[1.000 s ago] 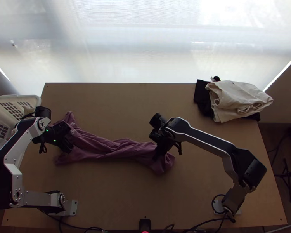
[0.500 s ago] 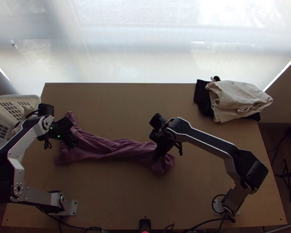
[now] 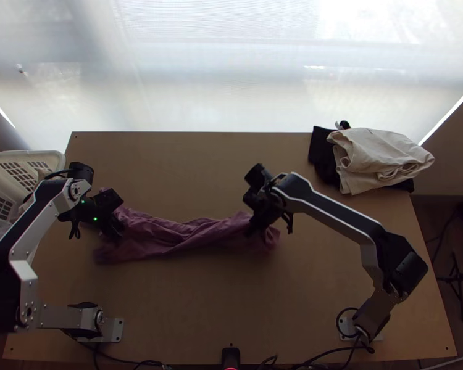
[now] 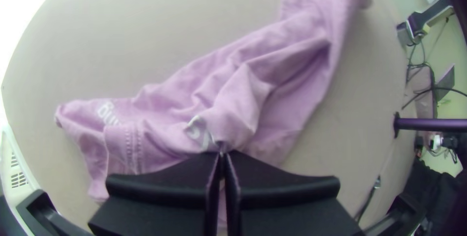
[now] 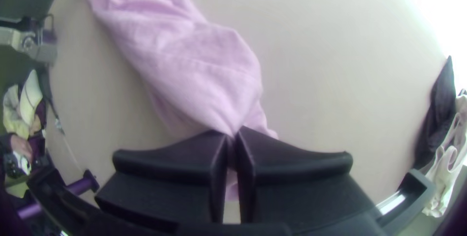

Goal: Fold the t-shirt

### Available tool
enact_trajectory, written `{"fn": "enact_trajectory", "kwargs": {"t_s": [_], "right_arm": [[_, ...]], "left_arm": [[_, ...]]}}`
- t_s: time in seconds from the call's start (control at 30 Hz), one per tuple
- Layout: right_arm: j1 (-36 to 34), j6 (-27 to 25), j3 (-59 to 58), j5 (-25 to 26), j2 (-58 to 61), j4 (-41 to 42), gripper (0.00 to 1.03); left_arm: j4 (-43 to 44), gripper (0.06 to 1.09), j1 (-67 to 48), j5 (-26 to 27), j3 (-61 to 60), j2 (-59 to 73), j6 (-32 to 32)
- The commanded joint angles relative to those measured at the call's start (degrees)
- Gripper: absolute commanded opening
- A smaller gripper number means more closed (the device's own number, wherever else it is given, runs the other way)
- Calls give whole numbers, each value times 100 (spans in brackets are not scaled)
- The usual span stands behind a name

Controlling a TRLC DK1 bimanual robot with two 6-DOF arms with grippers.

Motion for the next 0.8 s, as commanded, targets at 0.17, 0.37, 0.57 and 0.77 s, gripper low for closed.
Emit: {"fn": "enact_trajectory", "kwargs": {"t_s": [0.17,0.37,0.57,0.77], "right_arm": [[-866,310,2873,219,1441,-41,3],[-893,521,5000,315,2566,-23,3],[-805,530,5088,315,2645,-217,83],[-1051,618,4684,315,2452,-744,99]], "left_arm": [[-1907,12,-3224,830,1089,-1340,-1265],[-1740,12,-4937,1112,2345,-452,-2030],[-1450,88,-5377,1270,3787,532,-2434],[-1274,104,-5482,1358,4982,1007,-2979]]}}
